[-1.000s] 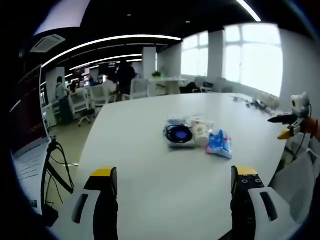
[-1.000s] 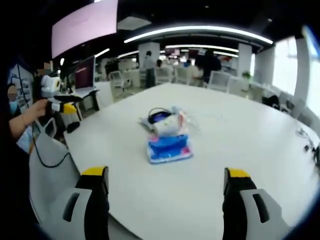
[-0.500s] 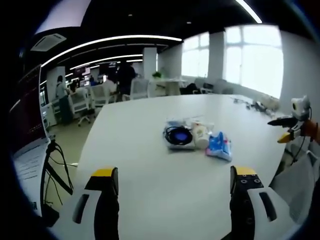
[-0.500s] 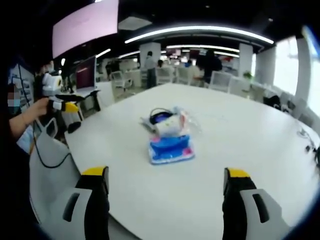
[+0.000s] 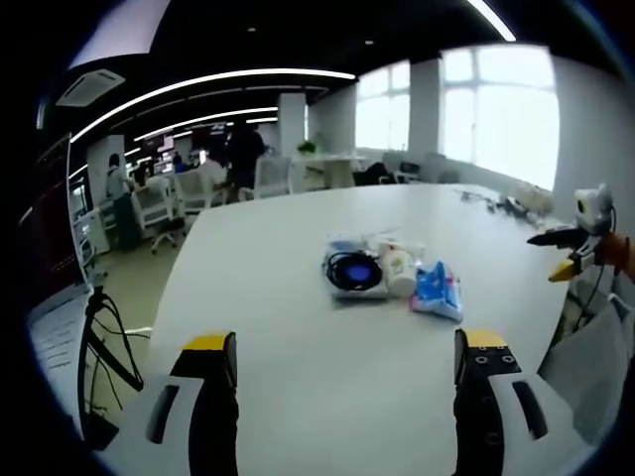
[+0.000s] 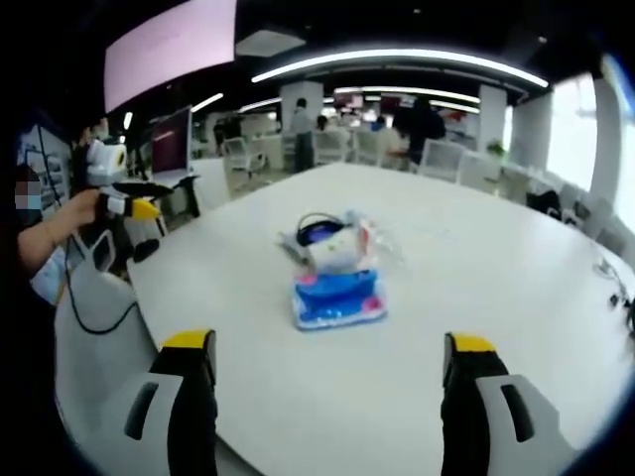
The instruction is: Arrange the tabletop items into an orderly group along one side of the table until the central work area is clear of visible clutter.
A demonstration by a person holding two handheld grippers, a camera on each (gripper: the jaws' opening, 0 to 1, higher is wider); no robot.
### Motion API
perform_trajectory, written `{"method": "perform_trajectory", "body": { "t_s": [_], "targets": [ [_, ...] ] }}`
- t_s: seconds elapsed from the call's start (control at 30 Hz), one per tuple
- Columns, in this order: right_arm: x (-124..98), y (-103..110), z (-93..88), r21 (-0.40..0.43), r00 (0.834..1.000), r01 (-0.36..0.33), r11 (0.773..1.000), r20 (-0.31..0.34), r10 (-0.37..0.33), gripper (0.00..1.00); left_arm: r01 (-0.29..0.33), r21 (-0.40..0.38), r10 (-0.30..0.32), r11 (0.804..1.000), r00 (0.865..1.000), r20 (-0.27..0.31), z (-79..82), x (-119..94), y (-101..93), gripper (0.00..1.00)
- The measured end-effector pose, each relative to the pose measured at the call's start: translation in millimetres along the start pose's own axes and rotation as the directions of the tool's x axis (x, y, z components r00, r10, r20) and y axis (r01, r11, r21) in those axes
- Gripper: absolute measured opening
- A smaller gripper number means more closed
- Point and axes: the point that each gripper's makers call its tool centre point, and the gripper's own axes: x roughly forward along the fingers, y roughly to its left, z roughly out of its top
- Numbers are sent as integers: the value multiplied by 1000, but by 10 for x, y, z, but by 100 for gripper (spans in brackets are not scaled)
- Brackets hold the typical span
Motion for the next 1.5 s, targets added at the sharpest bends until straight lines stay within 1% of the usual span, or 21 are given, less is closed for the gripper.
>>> {"method": "perform_trajectory", "body": {
  "t_s": [0.2, 0.3, 0.6, 0.67, 0.73, 0.87, 1.17, 1.27, 1.4, 1.5],
  "targets": [
    [112, -73, 77, -4, 1000, -10, 1000, -1, 10, 93, 7, -3, -7, 1000, 1000, 0, 24, 80, 7, 88],
    [172, -96, 122, -9, 1000, -22, 1000, -6, 22, 93, 27, -8, -27, 1000, 1000, -12, 28, 140, -3, 87],
    [328, -218, 154, -11, 999, -24, 1000, -26, 24, 92, 36, 1, -36, 999, 999, -17, 77, 292, 17, 86],
    [357, -245, 181, -13, 999, -25, 1000, -23, 25, 92, 39, 3, -39, 999, 999, -15, 86, 320, 10, 86],
    [399, -293, 264, -25, 1000, -20, 999, 1, 20, 91, 52, 17, -52, 998, 999, -14, 103, 364, -17, 87],
    [488, -344, 282, -63, 999, -30, 998, -27, 28, 90, 64, 13, -64, 998, 998, -10, 118, 432, -38, 87],
    [692, -415, 356, -74, 998, -46, 996, -38, 44, 89, 77, 11, -77, 997, 997, -20, 109, 577, -47, 86],
    [783, -465, 400, -74, 998, -53, 996, -37, 50, 89, 84, 7, -84, 996, 996, -14, 119, 603, -50, 86],
    [887, -534, 436, -76, 998, -59, 995, -41, 56, 88, 90, 16, -90, 996, 996, -24, 115, 642, -61, 86],
    [960, -577, 466, -80, 997, -59, 995, -44, 56, 87, 93, 6, -93, 996, 995, -21, 120, 673, -52, 86]
  ]
}}
